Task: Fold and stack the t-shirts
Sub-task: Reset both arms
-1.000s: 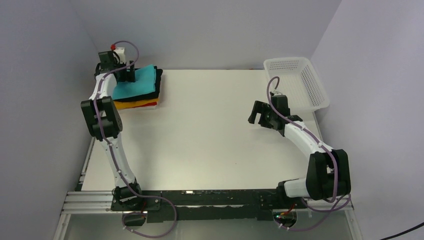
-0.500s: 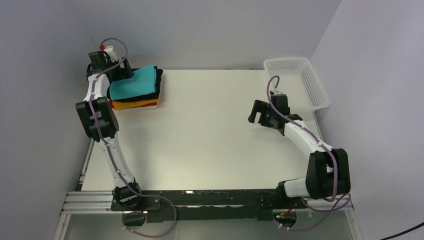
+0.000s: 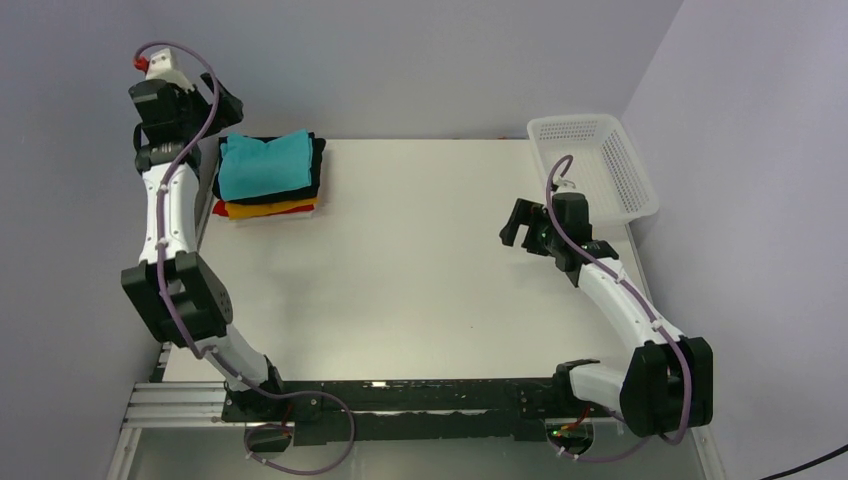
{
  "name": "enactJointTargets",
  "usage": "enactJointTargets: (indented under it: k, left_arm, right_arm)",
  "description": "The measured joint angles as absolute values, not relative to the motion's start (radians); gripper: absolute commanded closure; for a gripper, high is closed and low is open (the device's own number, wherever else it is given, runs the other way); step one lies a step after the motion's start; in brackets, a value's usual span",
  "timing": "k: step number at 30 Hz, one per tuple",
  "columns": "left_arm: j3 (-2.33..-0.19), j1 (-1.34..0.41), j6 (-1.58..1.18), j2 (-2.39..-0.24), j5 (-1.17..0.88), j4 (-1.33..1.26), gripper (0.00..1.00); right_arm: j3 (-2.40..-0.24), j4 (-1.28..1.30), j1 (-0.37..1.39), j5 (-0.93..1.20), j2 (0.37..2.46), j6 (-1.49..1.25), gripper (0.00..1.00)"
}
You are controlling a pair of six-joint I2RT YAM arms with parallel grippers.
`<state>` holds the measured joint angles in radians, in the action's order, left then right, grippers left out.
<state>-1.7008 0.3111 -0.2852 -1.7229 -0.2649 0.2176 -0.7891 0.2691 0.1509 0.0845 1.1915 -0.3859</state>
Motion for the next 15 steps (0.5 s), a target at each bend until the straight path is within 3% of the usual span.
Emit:
enactJointTargets:
  k: [9, 15]
  left_arm:
    - [-1.446, 0.300, -0.389, -1.763, -0.404, 0.100, 0.00]
    - [-1.426, 0.247, -0.350, -1.878, -0.438, 0.148, 0.01]
  right_arm:
    - [-0.773, 0.268, 0.151, 0.096, 1.171, -0.389, 0.00]
    - [-0.770, 0.265, 0.151, 0.109, 1.172, -0.389, 0.00]
